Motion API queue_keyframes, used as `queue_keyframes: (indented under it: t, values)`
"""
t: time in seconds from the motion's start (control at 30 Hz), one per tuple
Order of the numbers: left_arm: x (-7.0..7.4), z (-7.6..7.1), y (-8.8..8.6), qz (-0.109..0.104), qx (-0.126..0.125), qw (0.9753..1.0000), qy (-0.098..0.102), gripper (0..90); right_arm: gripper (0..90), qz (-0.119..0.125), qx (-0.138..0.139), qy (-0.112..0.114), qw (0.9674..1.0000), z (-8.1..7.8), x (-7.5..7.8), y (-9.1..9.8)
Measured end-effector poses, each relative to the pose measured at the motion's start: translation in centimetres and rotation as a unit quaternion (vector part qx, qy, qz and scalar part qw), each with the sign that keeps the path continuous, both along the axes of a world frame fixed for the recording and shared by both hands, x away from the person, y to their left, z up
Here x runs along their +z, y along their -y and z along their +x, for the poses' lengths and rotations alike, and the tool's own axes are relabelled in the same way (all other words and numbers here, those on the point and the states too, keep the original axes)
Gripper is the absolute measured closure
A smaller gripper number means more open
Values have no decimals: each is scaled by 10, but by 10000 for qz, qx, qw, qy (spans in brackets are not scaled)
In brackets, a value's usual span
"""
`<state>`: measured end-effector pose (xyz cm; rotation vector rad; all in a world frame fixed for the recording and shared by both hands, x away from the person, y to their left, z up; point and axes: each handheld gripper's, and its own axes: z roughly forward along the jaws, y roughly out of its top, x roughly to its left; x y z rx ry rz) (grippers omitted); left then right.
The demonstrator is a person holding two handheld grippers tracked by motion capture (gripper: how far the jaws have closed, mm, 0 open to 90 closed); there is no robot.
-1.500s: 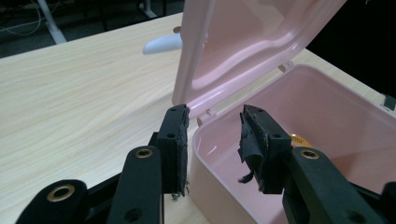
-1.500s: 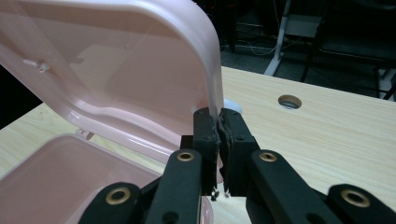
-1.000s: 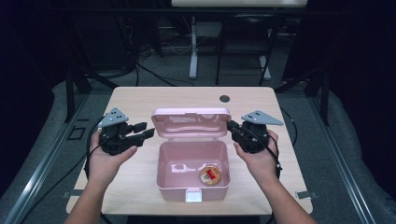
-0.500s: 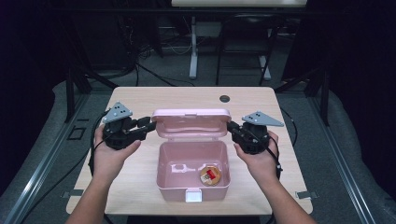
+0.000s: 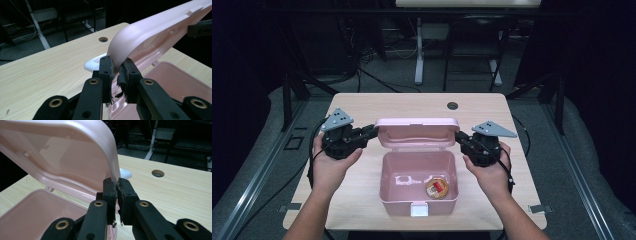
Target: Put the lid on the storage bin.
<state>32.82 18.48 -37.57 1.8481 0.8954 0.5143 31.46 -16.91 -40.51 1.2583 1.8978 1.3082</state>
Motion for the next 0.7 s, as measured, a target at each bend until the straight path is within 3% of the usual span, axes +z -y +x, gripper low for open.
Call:
queue_keyframes:
  t: [0.7]
  values:
    - [0,-3,1,65,0,10000,63,818,821,81,36,-91,9999,0,-4,2]
